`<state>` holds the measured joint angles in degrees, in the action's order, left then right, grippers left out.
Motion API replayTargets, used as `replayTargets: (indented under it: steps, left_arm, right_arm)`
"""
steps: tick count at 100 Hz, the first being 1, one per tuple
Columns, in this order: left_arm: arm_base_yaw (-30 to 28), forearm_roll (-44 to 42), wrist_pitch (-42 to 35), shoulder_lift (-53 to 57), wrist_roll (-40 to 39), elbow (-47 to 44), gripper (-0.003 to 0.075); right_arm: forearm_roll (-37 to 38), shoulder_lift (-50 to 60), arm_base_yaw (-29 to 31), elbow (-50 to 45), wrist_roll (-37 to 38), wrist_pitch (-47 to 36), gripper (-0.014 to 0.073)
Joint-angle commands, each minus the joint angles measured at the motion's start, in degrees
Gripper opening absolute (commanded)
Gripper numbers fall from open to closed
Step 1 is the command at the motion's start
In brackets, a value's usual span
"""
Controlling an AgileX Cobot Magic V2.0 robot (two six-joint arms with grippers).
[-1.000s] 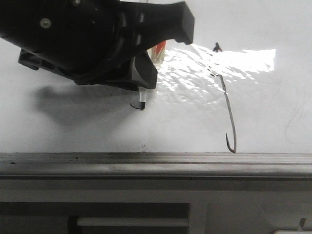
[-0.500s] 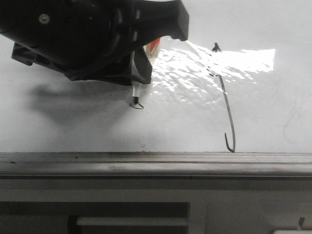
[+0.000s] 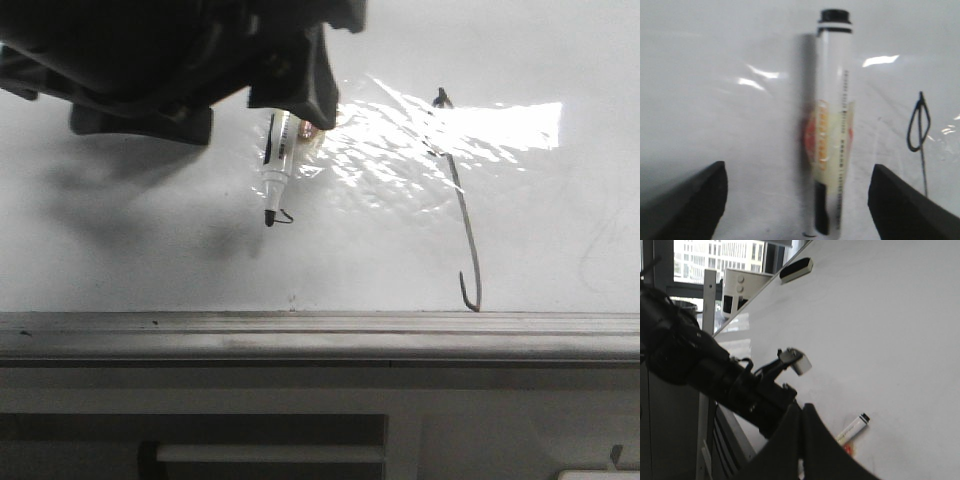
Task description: Write number 9 on whiteboard
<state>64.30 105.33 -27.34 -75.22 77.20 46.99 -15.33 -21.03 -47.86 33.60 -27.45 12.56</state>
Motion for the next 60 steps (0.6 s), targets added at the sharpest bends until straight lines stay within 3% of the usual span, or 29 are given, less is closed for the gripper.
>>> replayTargets:
  steps: [1, 13, 23, 30, 43, 60]
  left_arm:
    - [3.5, 0.7, -2.5, 5.7, 3.6, 0.6, 0.0545]
    - [11.3, 0.7, -6.8, 12.6, 10.6, -0.9, 0.0531]
    - [17.1, 0.5, -9.3, 16.9, 13.5, -2.4, 0.0434]
    - [20.0, 0.5, -9.7, 18.8, 14.0, -3.4, 0.0298]
    - [22.9, 0.4, -9.7, 20.7, 14.1, -4.8, -0.0024]
    - [23.2, 0.4, -9.6, 20.8, 14.3, -4.8, -0.002]
  right_arm:
    - [2.4, 1.5, 0.6, -0.1, -0.1, -0.7, -0.0057]
    - [5.4, 6.6, 2.2, -4.8, -0.1, -0.3, -0.0058]
    - [6.3, 10.7, 3.6, -8.2, -0.1, 0.5, -0.0059]
    - [6.3, 12.7, 3.6, -9.6, -0.1, 0.5, -0.0062]
    - [6.3, 13.9, 3.6, -10.6, -0.1, 0.9, -0.0062]
    - [6.3, 13.9, 3.6, -10.6, -0.1, 0.9, -0.0062]
